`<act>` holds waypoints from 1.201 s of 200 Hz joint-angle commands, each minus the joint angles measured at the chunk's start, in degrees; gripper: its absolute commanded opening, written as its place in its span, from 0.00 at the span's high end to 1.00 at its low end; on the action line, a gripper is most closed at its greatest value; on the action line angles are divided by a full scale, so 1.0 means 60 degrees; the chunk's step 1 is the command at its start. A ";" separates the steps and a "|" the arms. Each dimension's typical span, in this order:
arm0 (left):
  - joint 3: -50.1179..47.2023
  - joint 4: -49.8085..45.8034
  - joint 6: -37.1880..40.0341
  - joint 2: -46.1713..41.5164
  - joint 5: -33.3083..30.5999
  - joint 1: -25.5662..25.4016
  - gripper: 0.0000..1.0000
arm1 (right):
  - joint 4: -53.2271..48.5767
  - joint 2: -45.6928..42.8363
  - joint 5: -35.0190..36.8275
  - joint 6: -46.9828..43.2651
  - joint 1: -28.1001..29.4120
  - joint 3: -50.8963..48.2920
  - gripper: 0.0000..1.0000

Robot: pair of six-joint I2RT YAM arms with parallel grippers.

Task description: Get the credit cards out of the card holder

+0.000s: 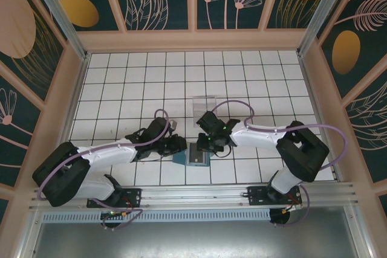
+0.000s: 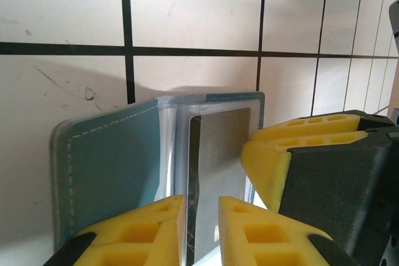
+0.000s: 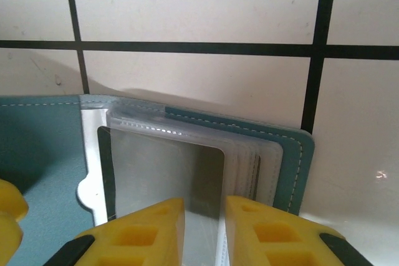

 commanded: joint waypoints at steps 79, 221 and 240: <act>-0.0335 0.1430 -0.0175 0.1028 0.1038 0.0154 0.75 | -0.0038 0.0302 0.0089 -0.0103 0.0100 0.0008 0.81; -0.0280 0.1289 -0.0119 0.1824 0.1119 0.0160 0.81 | -0.0066 0.0351 0.0110 -0.0124 0.0100 0.0011 0.89; -0.0233 0.1009 -0.0077 0.1675 0.0952 0.0164 0.84 | -0.0124 0.0314 0.0188 -0.0127 0.0100 0.0012 0.89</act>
